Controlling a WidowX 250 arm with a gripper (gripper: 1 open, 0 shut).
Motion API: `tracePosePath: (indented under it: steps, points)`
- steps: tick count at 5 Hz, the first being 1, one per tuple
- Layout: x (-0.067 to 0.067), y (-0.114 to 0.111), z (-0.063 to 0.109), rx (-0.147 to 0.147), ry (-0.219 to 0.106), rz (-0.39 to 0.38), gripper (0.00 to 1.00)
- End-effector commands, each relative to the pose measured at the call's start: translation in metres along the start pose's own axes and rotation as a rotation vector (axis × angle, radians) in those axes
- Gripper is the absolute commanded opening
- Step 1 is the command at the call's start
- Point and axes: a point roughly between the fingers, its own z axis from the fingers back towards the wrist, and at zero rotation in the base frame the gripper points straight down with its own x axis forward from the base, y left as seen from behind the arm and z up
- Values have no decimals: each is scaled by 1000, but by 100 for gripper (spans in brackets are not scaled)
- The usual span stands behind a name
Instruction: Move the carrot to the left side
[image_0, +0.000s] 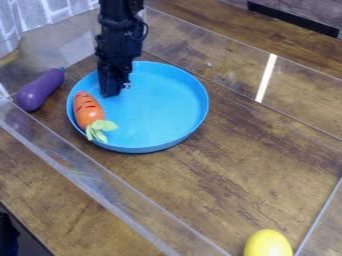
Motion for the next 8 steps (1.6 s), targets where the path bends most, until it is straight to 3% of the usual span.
tracePosePath:
  steps: [1, 2, 5, 8]
  points:
    - [16, 10, 23, 51, -46, -26, 0]
    - [23, 16, 22, 57, -44, -40, 0]
    - [10, 50, 12, 74, -42, -94, 0]
    - [-3, 64, 23, 109, -29, -39, 0]
